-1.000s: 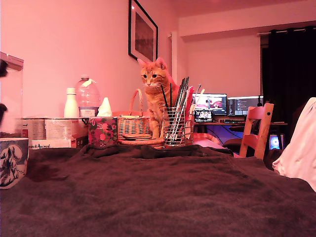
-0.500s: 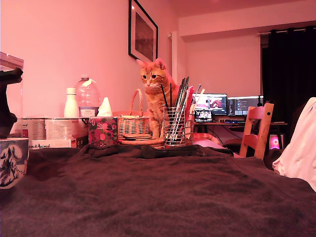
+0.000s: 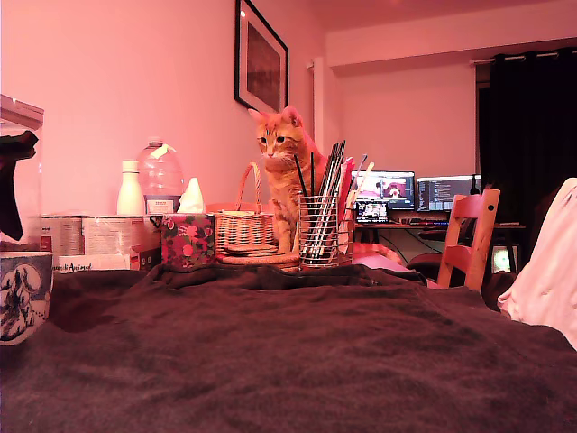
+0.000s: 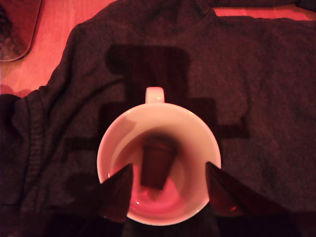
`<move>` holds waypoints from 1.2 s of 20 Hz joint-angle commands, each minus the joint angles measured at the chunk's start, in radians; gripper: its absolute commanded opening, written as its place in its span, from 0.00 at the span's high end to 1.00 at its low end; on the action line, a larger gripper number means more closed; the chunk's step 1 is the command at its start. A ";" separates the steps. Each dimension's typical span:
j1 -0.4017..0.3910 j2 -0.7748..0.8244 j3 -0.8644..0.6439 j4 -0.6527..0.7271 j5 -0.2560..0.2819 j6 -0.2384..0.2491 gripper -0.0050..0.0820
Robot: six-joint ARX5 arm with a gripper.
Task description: Pick up the coffee capsules on the table and drop them inside the coffee cup
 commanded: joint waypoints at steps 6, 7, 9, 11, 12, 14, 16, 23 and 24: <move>0.002 -0.019 0.008 0.009 0.019 0.006 0.76; 0.002 -0.034 0.008 0.008 0.022 0.005 0.82; 0.002 -0.071 0.008 0.008 0.024 0.006 0.93; 0.002 -0.110 0.008 0.008 0.039 0.006 0.97; 0.002 -0.130 0.008 0.010 0.052 0.006 0.97; 0.002 -0.164 0.008 0.006 0.081 0.006 0.97; 0.002 -0.194 0.008 -0.013 0.102 0.006 0.97; -0.011 -0.346 -0.003 -0.039 0.101 0.006 0.97; -0.011 -0.370 -0.015 -0.027 0.101 0.006 0.97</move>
